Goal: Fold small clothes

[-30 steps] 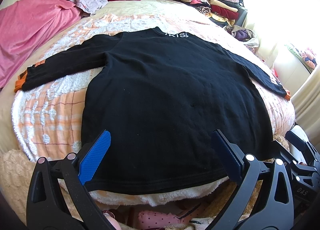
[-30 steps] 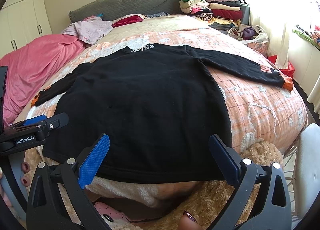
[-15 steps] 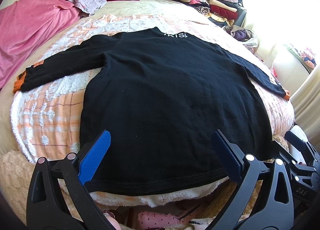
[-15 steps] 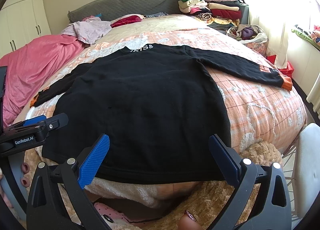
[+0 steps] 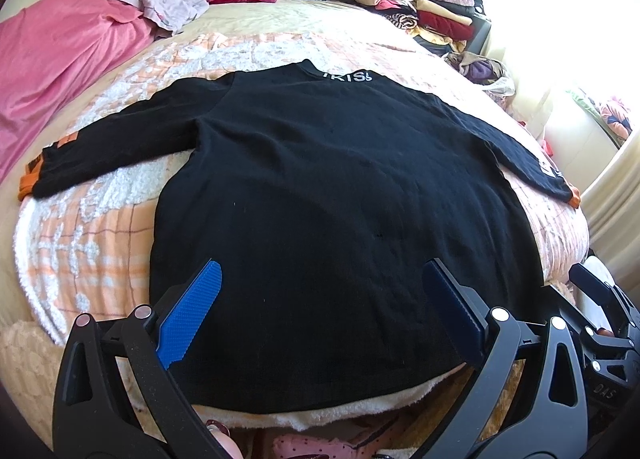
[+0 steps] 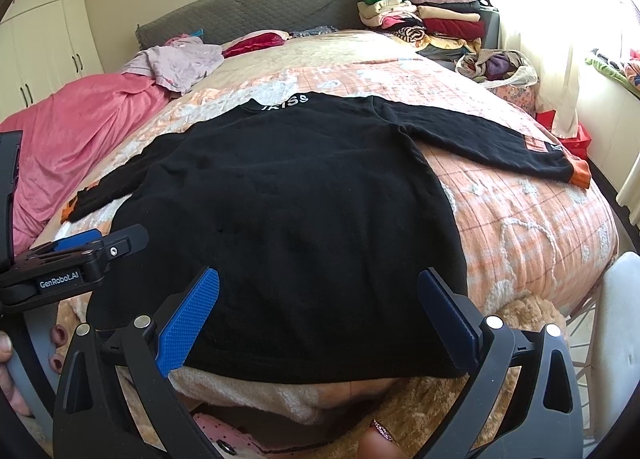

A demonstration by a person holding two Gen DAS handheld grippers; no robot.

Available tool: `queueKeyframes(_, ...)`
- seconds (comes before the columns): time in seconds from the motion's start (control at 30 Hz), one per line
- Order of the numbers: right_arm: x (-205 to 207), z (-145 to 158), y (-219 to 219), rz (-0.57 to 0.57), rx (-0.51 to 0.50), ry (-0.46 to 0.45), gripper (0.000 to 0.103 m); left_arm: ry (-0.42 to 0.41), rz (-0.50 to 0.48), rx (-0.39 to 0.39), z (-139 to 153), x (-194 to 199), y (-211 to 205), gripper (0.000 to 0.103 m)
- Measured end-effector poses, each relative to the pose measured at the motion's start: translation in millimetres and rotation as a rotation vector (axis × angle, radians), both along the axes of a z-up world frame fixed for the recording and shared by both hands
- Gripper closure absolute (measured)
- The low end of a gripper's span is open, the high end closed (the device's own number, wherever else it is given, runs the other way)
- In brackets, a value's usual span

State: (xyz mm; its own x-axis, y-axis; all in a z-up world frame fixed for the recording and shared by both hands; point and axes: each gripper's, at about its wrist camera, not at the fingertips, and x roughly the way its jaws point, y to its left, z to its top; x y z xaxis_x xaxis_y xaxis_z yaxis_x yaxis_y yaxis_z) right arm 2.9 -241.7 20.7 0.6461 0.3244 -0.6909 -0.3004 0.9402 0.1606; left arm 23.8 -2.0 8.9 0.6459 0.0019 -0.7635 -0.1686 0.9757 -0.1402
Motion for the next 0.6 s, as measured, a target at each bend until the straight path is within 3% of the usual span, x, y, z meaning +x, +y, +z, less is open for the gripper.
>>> queueKeyframes(0.6, 57.6, 15.8, -9.5, -0.058, 0.086, 0.031, 0.004, 0.011, -0.005, 0.010, 2.8, 49.8, 8.4, 0.008)
